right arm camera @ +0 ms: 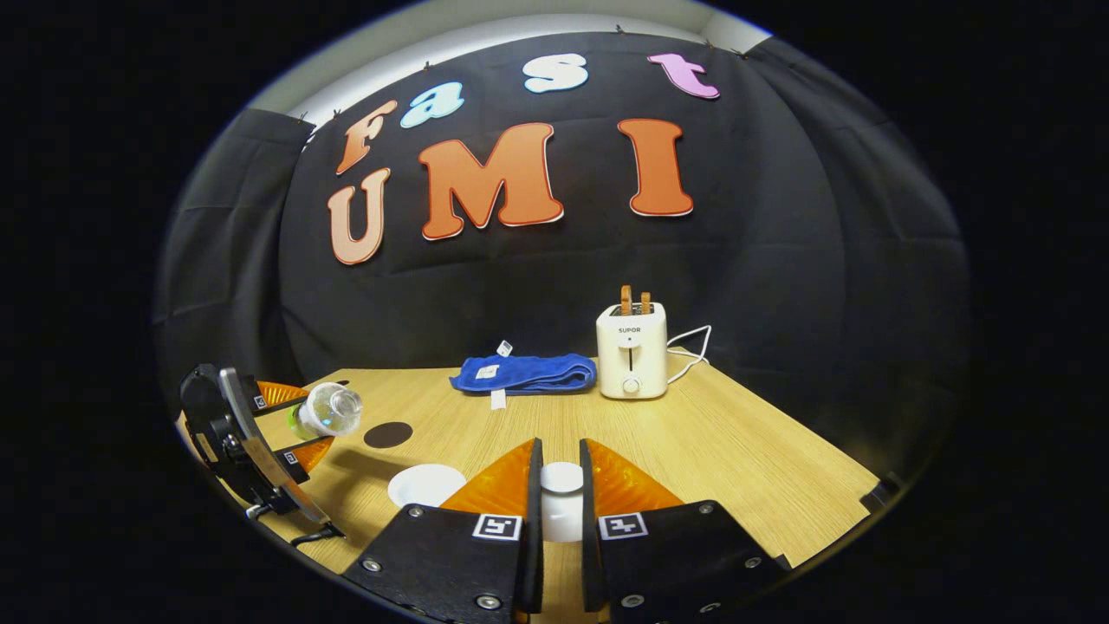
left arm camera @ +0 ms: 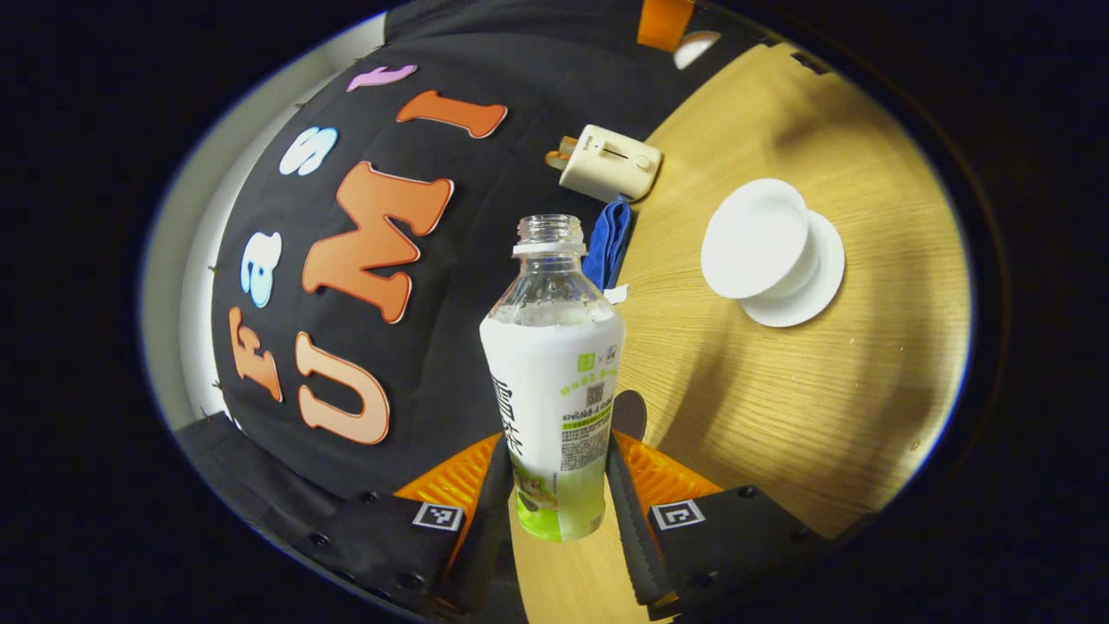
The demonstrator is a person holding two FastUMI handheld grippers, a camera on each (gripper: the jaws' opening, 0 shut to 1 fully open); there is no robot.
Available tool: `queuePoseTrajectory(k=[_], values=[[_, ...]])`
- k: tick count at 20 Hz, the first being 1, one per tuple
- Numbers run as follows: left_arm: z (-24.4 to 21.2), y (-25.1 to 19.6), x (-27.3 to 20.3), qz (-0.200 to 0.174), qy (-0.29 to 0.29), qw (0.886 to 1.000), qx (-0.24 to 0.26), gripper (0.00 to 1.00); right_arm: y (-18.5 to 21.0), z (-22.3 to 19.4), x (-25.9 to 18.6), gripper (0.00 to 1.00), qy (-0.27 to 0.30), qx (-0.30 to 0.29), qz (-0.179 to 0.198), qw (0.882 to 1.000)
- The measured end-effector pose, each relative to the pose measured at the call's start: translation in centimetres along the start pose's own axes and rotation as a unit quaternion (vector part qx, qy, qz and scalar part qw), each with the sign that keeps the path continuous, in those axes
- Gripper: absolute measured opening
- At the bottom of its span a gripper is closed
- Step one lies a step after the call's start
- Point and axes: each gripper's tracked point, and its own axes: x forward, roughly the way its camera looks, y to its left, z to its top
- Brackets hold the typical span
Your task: Open the teacup lid with one hand, grasp the water bottle and pour water into the teacup with the other hand; after pouring, place the water bottle on the coaster and then close the teacup lid.
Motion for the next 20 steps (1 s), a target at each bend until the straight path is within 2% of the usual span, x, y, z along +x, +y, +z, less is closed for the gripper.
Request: queuePoseTrajectory(k=[6,7,8,10,11,17,19,20], values=[[1.2,-0.1,-0.1,-0.012,-0.013,0.995,0.098,0.62,-0.8,-0.9,-0.2,0.18,0.006,-0.003,-0.003,1.000],[1.5,0.1,0.2,-0.014,-0.014,0.994,0.111,0.67,-0.8,-1.0,-0.3,0.18,0.005,-0.003,-0.003,1.000],[1.6,0.1,0.3,-0.015,-0.013,0.992,0.122,0.62,-0.9,-1.1,-0.3,0.18,0.007,-0.002,-0.002,1.000],[1.9,0.0,0.6,-0.023,-0.016,0.990,0.140,0.64,-0.8,-1.6,-0.5,0.18,0.012,0.004,0.003,1.000],[2.1,-0.1,0.7,-0.026,-0.019,0.988,0.150,0.62,-0.9,-1.8,-0.5,0.18,0.014,0.004,0.005,1.000],[3.2,0.8,0.9,-0.021,-0.026,0.974,0.223,0.62,-1.6,-1.8,-0.9,0.18,0.011,-0.005,-0.001,1.000],[3.4,1.1,1.2,-0.019,-0.026,0.969,0.243,0.65,-1.8,-1.8,-1.0,0.18,0.010,-0.006,-0.001,1.000],[3.4,1.2,1.3,-0.019,-0.026,0.967,0.253,0.62,-1.9,-1.9,-0.9,0.18,0.011,-0.007,-0.002,1.000]])
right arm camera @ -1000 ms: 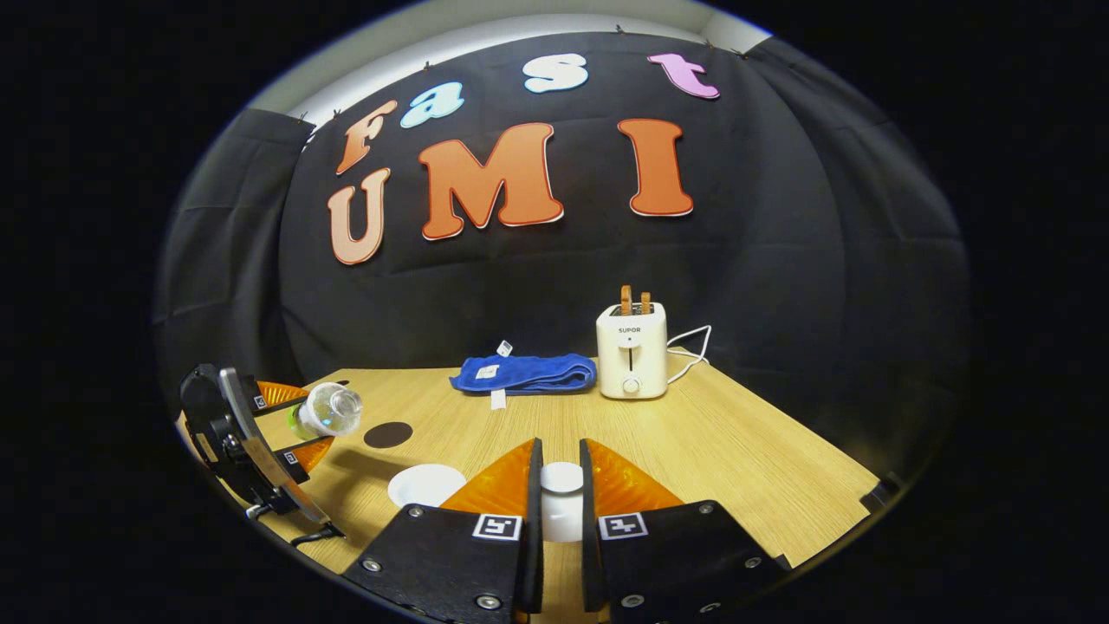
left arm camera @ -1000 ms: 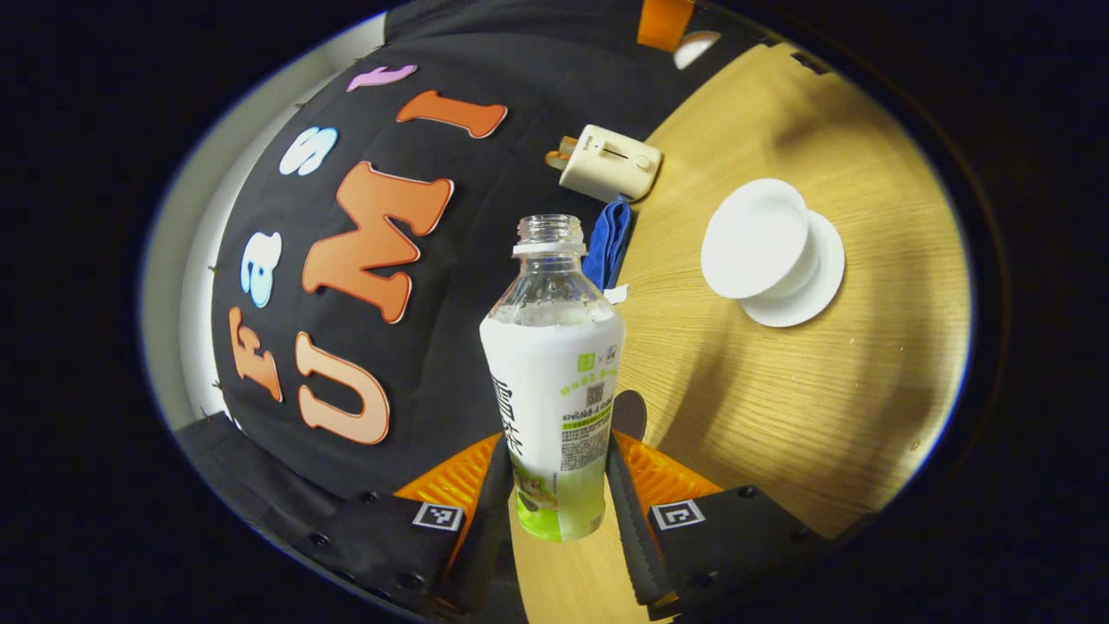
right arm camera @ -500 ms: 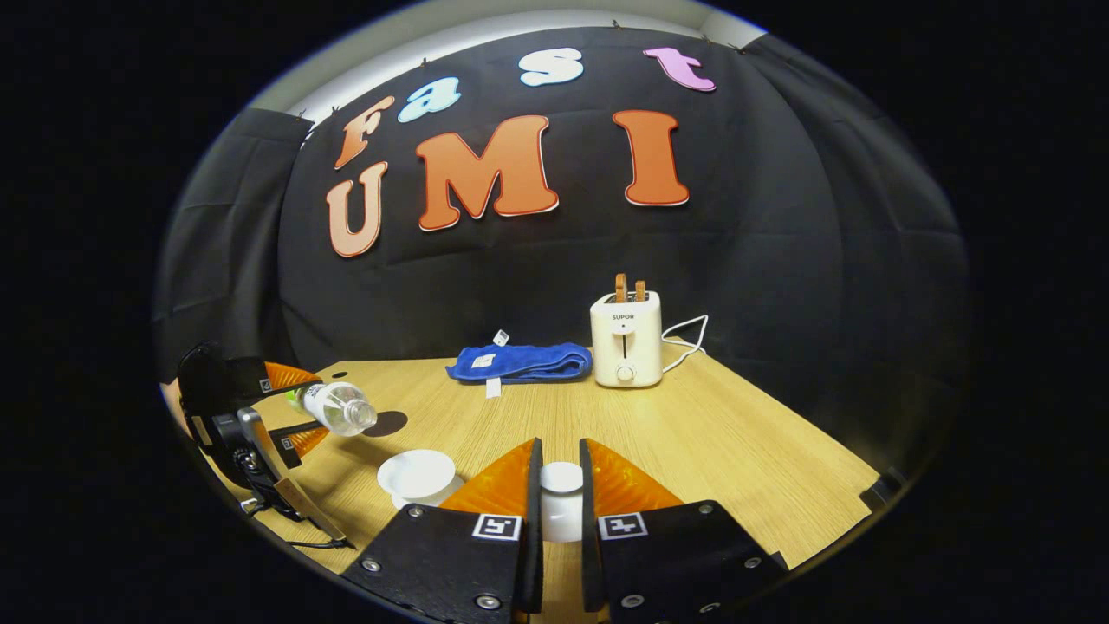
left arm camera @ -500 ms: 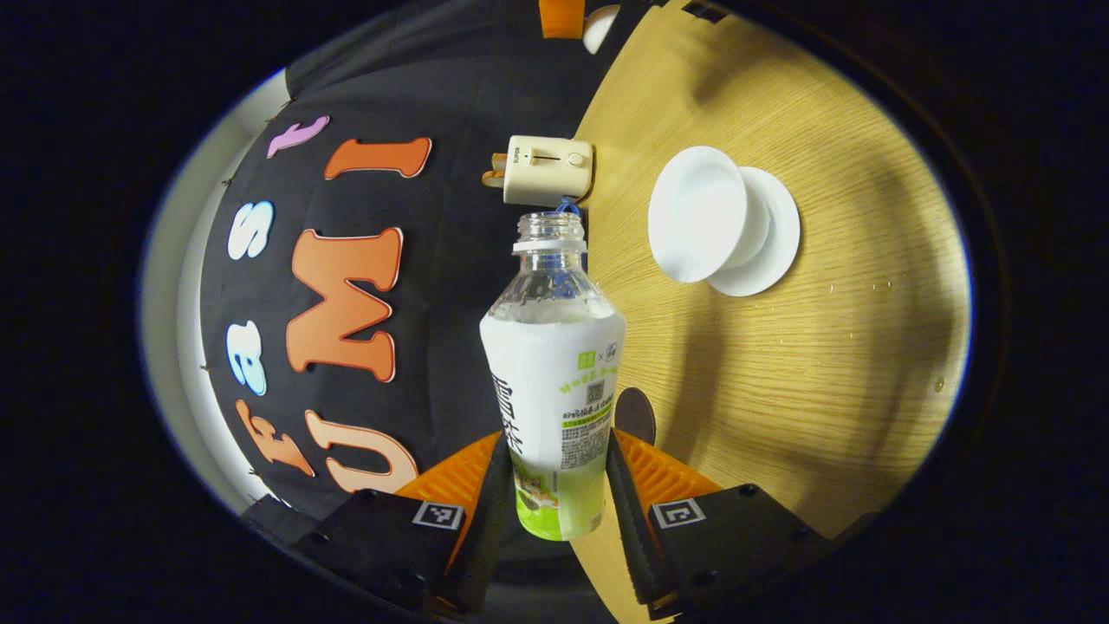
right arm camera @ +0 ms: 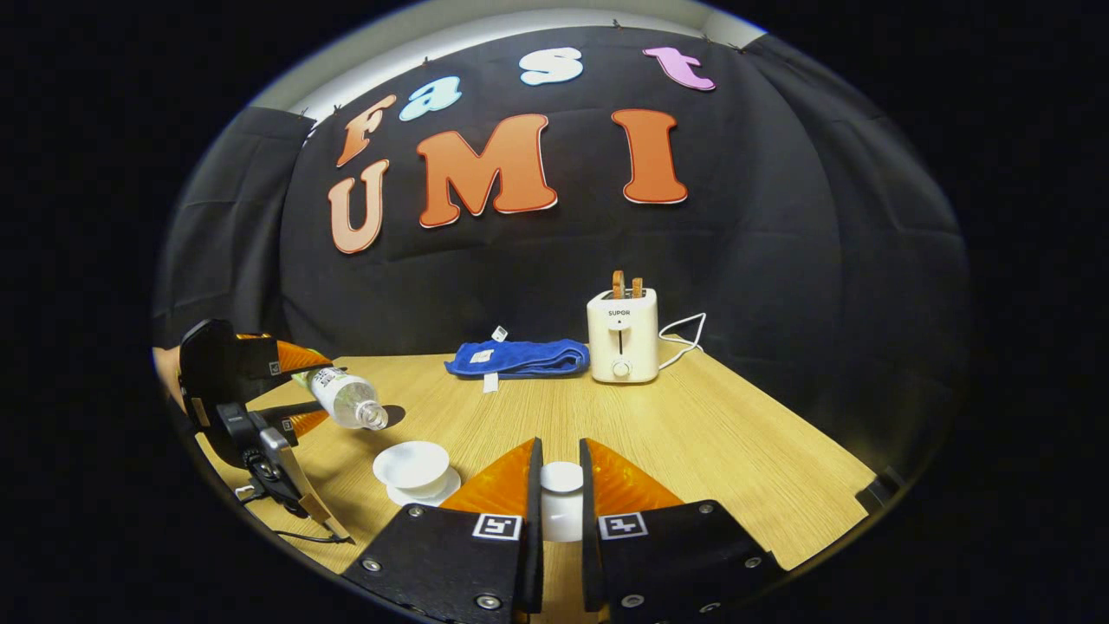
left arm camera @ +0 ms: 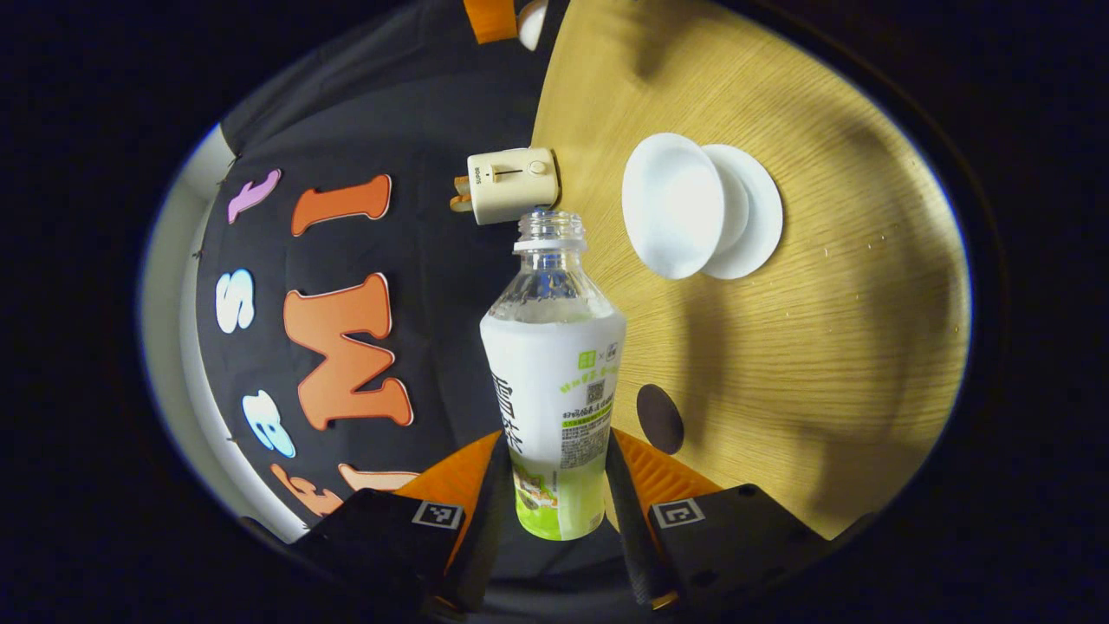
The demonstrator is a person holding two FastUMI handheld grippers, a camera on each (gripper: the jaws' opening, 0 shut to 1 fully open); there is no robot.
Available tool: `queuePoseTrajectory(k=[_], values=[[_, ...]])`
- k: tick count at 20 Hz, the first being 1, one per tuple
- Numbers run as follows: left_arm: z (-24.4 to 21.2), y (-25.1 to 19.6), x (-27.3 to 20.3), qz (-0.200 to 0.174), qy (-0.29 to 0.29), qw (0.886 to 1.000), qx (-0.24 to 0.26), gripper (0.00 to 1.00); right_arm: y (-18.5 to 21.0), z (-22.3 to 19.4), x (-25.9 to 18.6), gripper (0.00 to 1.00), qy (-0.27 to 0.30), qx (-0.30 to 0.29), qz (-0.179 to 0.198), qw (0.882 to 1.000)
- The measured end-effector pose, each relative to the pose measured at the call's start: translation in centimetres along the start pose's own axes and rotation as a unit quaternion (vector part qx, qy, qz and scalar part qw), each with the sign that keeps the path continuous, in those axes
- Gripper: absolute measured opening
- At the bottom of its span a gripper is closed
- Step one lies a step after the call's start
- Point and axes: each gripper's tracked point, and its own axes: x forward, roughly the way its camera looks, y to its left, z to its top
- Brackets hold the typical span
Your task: Open the teacup lid with one hand, grasp the water bottle and pour water into the teacup with the other hand; after pouring, place the water bottle on the coaster and then close the teacup lid.
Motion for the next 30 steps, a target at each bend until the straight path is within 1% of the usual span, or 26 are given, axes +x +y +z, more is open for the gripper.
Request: queuePoseTrajectory(k=[1,2,4,5,6,12,13,14,15,18,19,22,23,24,26,27,28,30], values=[[0.0,0.1,0.0,0.000,0.000,1.000,0.013,0.67,0.0,-0.1,0.0,0.18,0.000,-0.001,0.000,1.000],[-0.1,0.2,-0.2,0.002,0.000,1.000,0.023,0.67,-0.2,-0.1,0.0,0.18,0.002,-0.001,-0.001,1.000],[-0.2,0.6,-0.1,0.006,0.001,0.999,0.036,0.62,-0.2,-0.2,0.0,0.18,0.002,-0.001,0.000,1.000],[-0.2,0.8,0.0,0.007,0.001,0.999,0.043,0.62,-0.2,-0.2,0.0,0.18,0.001,-0.002,0.001,1.000],[-0.2,1.0,-0.2,0.009,0.001,0.999,0.049,0.64,-0.2,-0.2,0.0,0.18,0.001,-0.002,0.000,1.000],[-1.0,1.7,-0.2,0.017,0.008,0.997,0.072,0.62,-0.6,-0.3,-0.1,0.18,-0.001,0.001,0.000,1.000],[-1.0,1.9,-0.2,0.020,0.007,0.997,0.078,0.67,-0.6,-0.3,-0.1,0.18,-0.001,0.003,0.000,1.000],[-1.1,2.2,-0.2,0.023,0.006,0.996,0.085,0.62,-0.6,-0.5,-0.1,0.18,0.000,0.004,0.000,1.000],[-1.1,2.6,0.0,0.028,0.006,0.995,0.092,0.64,-0.7,-0.4,-0.1,0.18,-0.001,0.004,-0.002,1.000],[-1.3,4.1,0.3,0.046,0.011,0.992,0.114,0.63,-0.9,-0.2,-0.2,0.18,-0.005,0.003,-0.004,1.000],[-1.4,4.5,0.3,0.050,0.013,0.992,0.119,0.67,-0.8,-0.2,-0.3,0.18,-0.005,0.003,-0.003,1.000],[-2.1,6.3,-0.7,0.066,0.019,0.989,0.135,0.65,-0.7,-0.1,-0.3,0.18,-0.007,0.001,0.000,1.000],[-2.3,7.0,-0.8,0.073,0.021,0.987,0.143,0.63,-0.6,-0.1,-0.4,0.18,-0.008,0.000,0.000,1.000],[-2.4,7.5,-0.7,0.081,0.025,0.985,0.152,0.64,-0.6,-0.1,-0.3,0.18,-0.009,-0.002,0.000,1.000],[-2.4,8.8,-0.5,0.095,0.030,0.981,0.168,0.63,-0.6,-0.1,-0.4,0.18,-0.010,-0.003,-0.001,1.000],[-2.2,9.1,-0.6,0.099,0.029,0.979,0.176,0.65,-0.5,-0.2,-0.4,0.18,-0.009,-0.003,-0.001,1.000],[-2.0,9.3,-0.7,0.103,0.026,0.977,0.184,0.63,-0.4,-0.2,-0.5,0.18,-0.009,-0.003,0.000,1.000],[-1.9,9.6,-1.1,0.110,0.027,0.974,0.198,0.65,-0.5,-0.2,-0.6,0.18,-0.008,-0.004,0.000,1.000]])
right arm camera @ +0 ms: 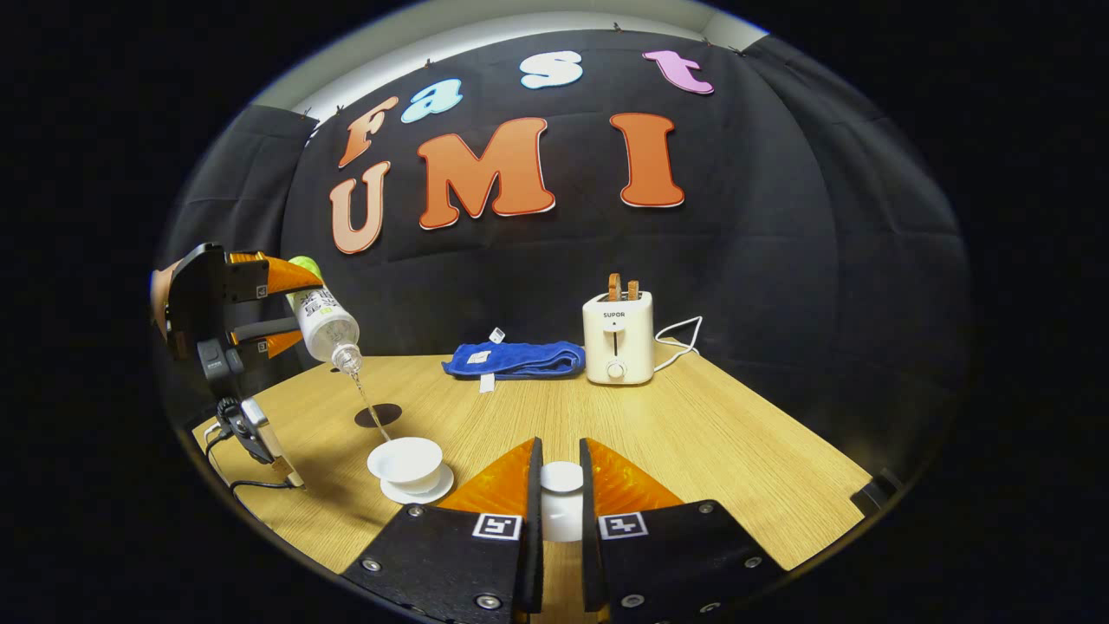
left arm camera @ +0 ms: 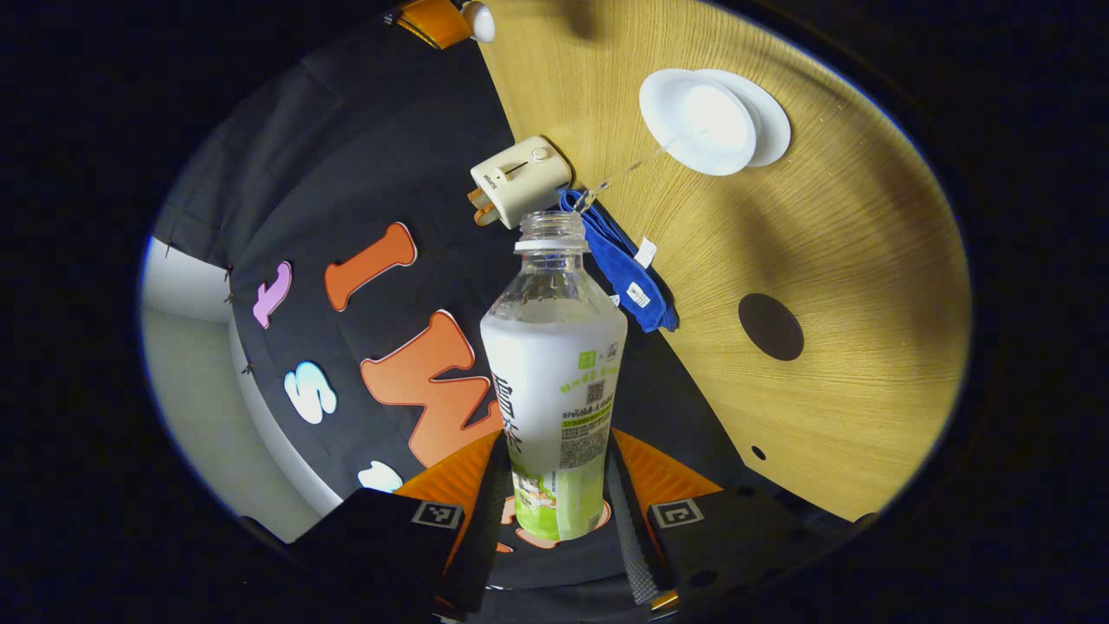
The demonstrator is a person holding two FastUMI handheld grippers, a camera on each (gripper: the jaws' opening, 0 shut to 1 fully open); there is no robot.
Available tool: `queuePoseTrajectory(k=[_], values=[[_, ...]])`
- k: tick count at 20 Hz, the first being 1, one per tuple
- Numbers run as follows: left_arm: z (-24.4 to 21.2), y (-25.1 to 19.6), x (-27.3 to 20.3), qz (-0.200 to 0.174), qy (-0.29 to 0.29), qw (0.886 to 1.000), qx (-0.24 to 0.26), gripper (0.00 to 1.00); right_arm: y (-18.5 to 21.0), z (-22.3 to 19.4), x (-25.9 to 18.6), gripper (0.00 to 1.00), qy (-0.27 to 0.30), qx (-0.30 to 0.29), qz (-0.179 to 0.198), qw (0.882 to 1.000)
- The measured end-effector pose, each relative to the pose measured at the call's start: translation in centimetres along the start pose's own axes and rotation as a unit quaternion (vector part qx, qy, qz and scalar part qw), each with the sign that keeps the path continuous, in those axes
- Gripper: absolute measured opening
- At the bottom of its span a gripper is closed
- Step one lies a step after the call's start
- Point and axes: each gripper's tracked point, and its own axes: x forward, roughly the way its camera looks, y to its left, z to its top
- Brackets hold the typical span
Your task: Open the teacup lid with one hand, grasp the water bottle and pour water into the teacup with the other hand; after pouring, place the water bottle on the coaster and then close the teacup lid.
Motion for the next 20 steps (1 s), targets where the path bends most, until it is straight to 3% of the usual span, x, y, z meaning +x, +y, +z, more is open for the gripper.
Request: queuePoseTrajectory(k=[15,20], values=[[3.4,0.0,-0.3,0.011,-0.015,0.996,0.085,0.63,0.0,-0.1,-0.8,0.18,-0.004,-0.018,-0.002,1.000],[5.0,-1.3,0.2,-0.001,-0.030,0.997,0.072,0.63,0.5,0.0,-0.7,0.18,-0.004,-0.014,0.004,1.000]])
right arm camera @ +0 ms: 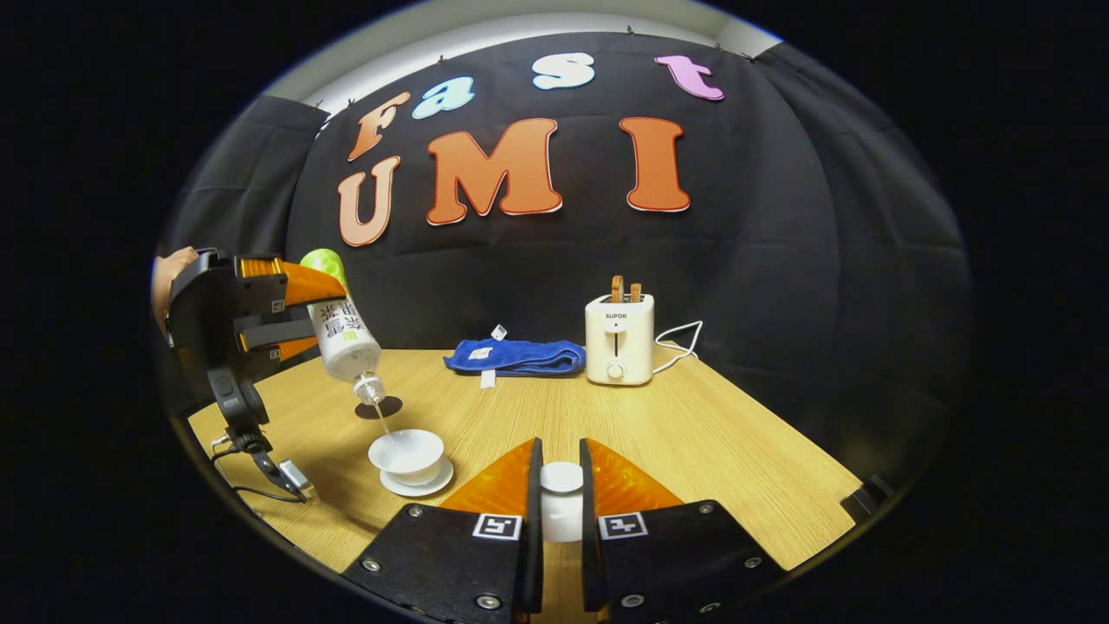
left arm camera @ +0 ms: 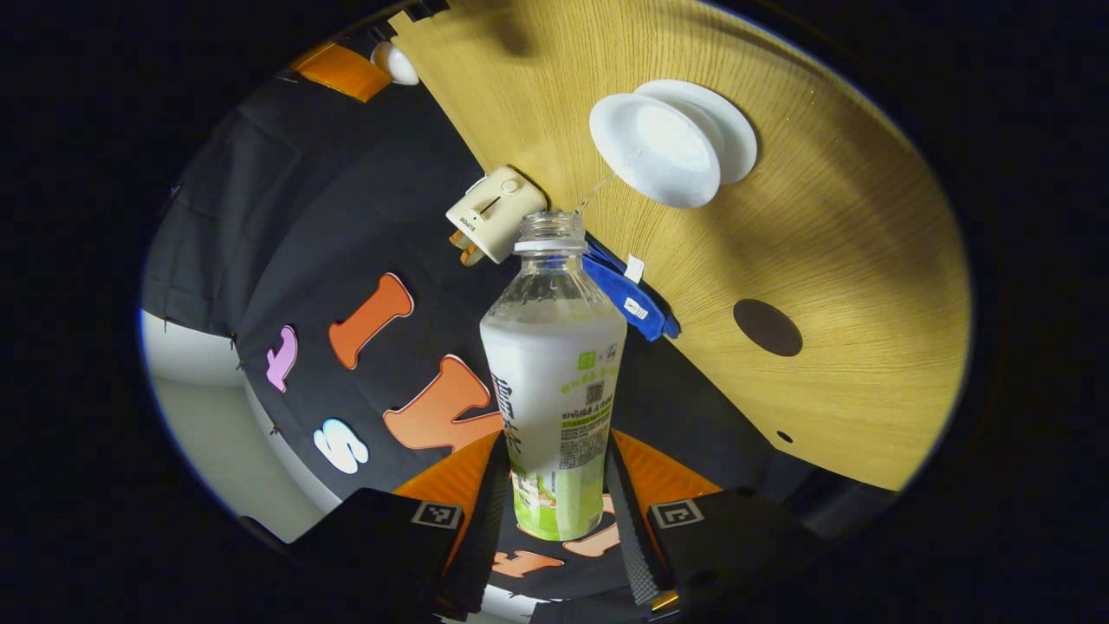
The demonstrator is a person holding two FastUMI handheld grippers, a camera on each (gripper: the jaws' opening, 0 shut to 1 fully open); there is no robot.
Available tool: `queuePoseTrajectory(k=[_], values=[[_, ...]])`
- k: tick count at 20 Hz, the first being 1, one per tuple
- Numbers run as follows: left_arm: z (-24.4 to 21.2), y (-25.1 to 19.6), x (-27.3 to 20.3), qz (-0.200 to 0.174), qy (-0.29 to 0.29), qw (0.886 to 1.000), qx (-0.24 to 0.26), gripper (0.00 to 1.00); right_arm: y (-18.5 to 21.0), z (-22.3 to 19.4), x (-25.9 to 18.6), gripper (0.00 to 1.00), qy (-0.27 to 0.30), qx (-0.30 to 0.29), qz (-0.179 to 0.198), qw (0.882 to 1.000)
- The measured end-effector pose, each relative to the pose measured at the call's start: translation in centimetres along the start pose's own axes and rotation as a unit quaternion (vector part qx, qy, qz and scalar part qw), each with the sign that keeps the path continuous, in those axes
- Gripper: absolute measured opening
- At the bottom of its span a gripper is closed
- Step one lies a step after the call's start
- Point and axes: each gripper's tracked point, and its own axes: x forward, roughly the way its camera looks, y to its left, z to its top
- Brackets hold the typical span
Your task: Open the teacup lid with one hand, grasp the water bottle and pour water into the teacup with the other hand; after pouring, place the water bottle on the coaster and then close the teacup lid.
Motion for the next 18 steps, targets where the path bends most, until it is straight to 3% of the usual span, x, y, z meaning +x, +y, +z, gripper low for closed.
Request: queuePoseTrajectory(k=[3,4,5,6,8,10,11,13,17,18], values=[[1.1,-1.7,-0.1,-0.018,-0.010,0.999,-0.034,0.62,0.4,0.0,0.1,0.18,-0.001,0.006,0.007,1.000],[1.5,-2.5,0.0,-0.027,-0.014,0.998,-0.054,0.67,0.5,0.0,0.0,0.18,0.000,0.006,0.007,1.000],[1.7,-3.1,0.0,-0.033,-0.015,0.996,-0.077,0.61,0.5,0.0,0.0,0.18,0.000,0.006,0.007,1.000],[1.9,-3.7,0.0,-0.042,-0.020,0.993,-0.108,0.64,0.6,0.0,0.0,0.18,0.000,0.008,0.009,1.000],[2.0,-4.1,-0.3,-0.049,-0.025,0.983,-0.173,0.60,0.9,0.4,0.0,0.18,-0.003,0.017,0.015,1.000],[1.4,-3.5,-0.8,-0.030,-0.029,0.972,-0.232,0.64,1.3,0.6,0.1,0.18,-0.005,0.024,0.023,0.999],[0.7,-2.8,-1.0,-0.014,-0.029,0.967,-0.251,0.61,1.4,0.7,0.2,0.18,-0.006,0.023,0.024,0.999],[-0.8,-2.4,-1.4,0.005,-0.018,0.949,-0.315,0.64,1.2,0.8,0.6,0.18,-0.006,0.016,0.020,1.000],[-4.5,0.3,-2.5,0.058,-0.002,0.892,-0.449,0.64,2.3,1.7,1.1,0.18,-0.010,0.009,0.023,1.000],[-5.7,1.2,-2.6,0.077,0.002,0.876,-0.475,0.60,2.8,2.0,1.3,0.18,-0.012,0.008,0.027,1.000]])
